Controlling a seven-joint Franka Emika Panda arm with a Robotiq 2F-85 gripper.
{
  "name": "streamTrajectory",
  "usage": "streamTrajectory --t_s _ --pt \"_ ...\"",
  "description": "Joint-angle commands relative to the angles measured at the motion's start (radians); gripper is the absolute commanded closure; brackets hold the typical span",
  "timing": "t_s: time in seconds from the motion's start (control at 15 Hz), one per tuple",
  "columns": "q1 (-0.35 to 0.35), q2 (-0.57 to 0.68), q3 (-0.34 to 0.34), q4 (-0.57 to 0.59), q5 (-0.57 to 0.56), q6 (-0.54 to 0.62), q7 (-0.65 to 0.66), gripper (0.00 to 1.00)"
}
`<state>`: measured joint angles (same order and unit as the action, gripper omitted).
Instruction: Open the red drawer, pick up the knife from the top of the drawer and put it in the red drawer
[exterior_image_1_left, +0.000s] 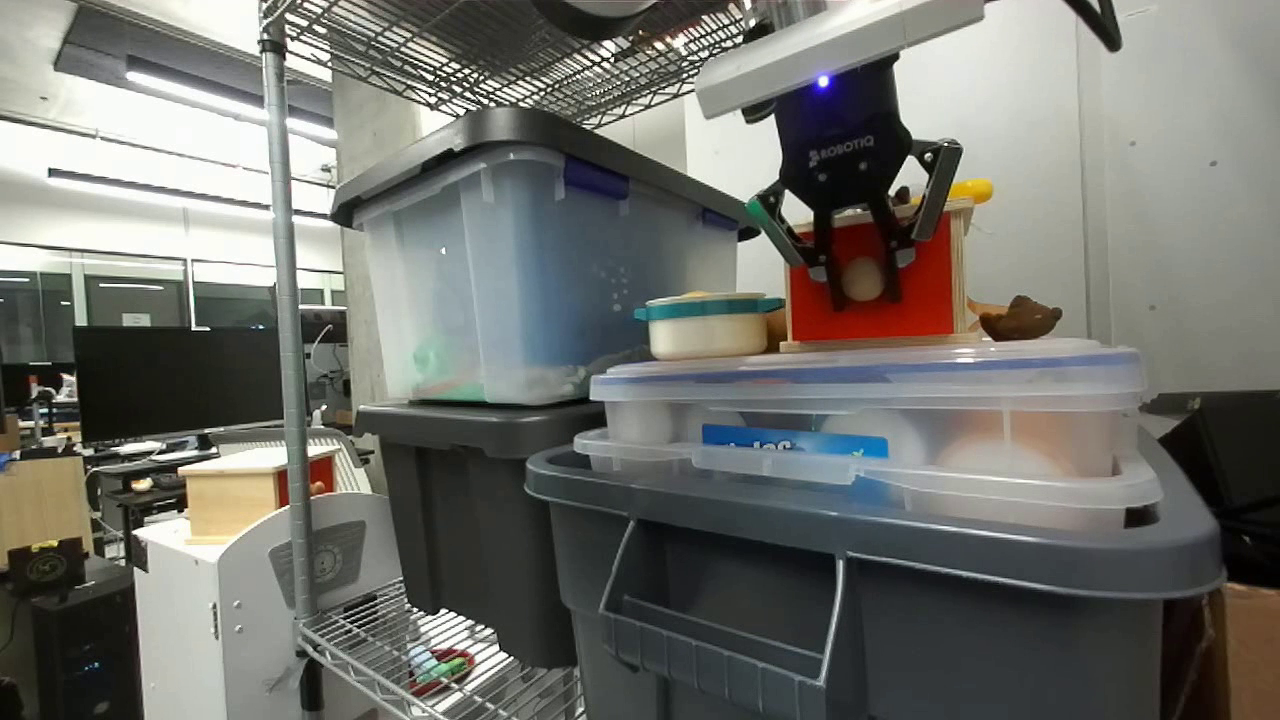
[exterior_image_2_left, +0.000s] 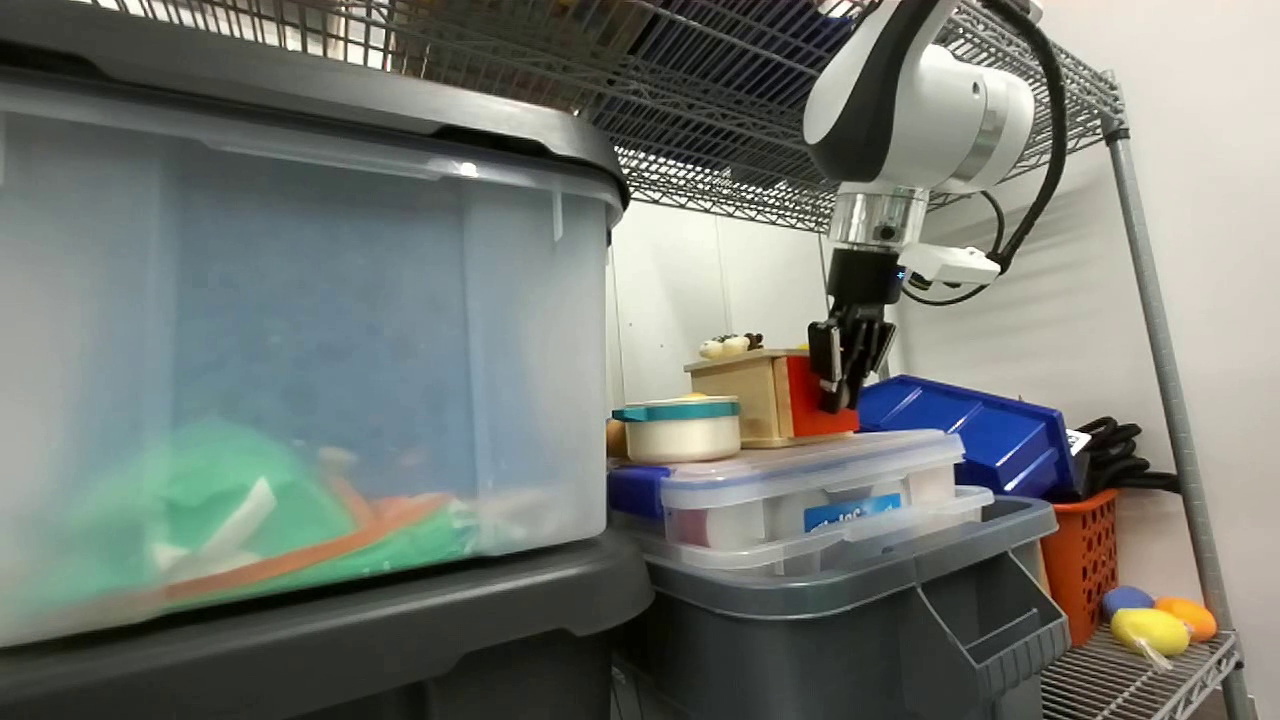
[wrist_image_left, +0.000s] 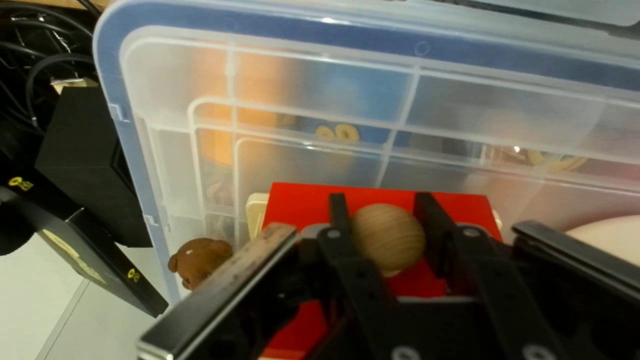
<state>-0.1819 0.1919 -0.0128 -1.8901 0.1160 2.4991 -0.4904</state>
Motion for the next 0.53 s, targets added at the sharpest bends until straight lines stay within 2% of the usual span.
streamTrajectory --t_s 0.0,0.47 --pt "0.009 -0.042 -0.011 -0.041 -0.026 -0.01 -0.011 0.88" --pt "0.011 -0.058 -0.012 -0.061 -0.027 -0.012 -0.014 0.88"
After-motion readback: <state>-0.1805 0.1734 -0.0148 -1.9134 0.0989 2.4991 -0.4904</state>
